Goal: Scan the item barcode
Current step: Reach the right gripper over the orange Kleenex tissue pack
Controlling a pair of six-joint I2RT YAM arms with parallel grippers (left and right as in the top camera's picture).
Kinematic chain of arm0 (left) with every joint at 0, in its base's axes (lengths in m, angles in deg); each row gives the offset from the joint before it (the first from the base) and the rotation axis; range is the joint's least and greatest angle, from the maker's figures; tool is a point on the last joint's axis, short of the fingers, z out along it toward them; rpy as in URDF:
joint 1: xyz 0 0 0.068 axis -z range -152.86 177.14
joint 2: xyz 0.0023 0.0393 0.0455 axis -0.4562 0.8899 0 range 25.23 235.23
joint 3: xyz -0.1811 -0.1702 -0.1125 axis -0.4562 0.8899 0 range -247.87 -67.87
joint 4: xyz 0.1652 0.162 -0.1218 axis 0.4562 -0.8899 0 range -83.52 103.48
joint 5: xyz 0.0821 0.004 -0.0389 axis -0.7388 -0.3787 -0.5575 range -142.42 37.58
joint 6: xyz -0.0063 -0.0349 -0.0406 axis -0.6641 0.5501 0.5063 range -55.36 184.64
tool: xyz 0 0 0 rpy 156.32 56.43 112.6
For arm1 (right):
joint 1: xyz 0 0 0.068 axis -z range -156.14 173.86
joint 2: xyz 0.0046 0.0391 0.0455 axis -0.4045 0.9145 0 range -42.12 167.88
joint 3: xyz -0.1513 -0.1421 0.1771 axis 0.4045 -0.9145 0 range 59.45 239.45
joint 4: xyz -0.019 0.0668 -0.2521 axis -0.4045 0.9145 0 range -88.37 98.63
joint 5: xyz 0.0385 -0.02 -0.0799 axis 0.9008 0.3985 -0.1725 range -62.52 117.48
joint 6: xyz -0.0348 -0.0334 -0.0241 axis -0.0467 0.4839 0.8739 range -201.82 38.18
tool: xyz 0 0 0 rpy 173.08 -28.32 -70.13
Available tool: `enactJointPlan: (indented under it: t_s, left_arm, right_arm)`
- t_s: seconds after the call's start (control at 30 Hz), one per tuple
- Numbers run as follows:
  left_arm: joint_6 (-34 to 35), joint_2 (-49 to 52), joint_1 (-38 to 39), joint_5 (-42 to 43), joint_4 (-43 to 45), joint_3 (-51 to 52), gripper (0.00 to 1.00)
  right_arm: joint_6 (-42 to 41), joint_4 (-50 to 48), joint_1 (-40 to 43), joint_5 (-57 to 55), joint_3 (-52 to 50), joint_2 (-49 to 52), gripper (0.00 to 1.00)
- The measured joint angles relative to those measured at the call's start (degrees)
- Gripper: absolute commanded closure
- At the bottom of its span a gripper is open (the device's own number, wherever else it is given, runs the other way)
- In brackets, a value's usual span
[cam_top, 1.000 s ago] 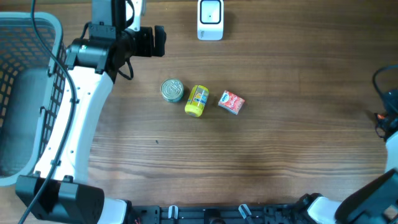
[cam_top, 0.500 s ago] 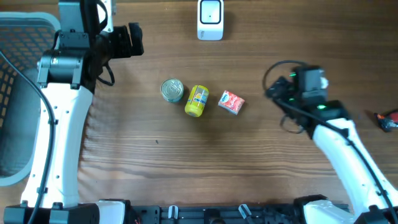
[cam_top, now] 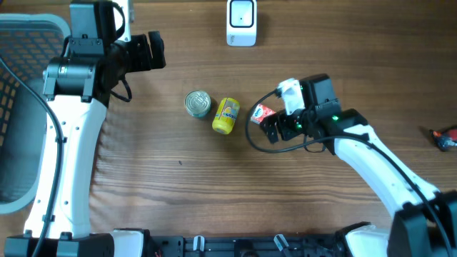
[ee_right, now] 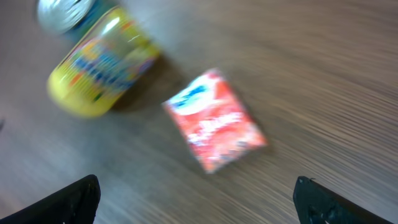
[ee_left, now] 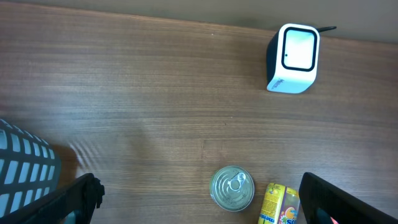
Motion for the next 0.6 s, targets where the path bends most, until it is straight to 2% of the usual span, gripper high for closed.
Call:
enactJointPlan:
  t_s: [0.2,0.37,0.6]
  left_arm:
    - [0.00,0.00,0.00,0.00,-0.09,0.00,0.00]
    - [0.00,0.00,0.00,0.00,-0.09,0.00,0.00]
    - [0.00,0.00,0.00,0.00,0.35,0.00,0.00]
  right_arm:
    - [8.74,-2.84,0.02,6.23,0.00,9.57,0.00]
    - [9.99,-4.42,0.00,4.81,1.33,15.15,0.00]
    - [10.16,-2.12,0.00,-0.35,3.15,15.47,0.00]
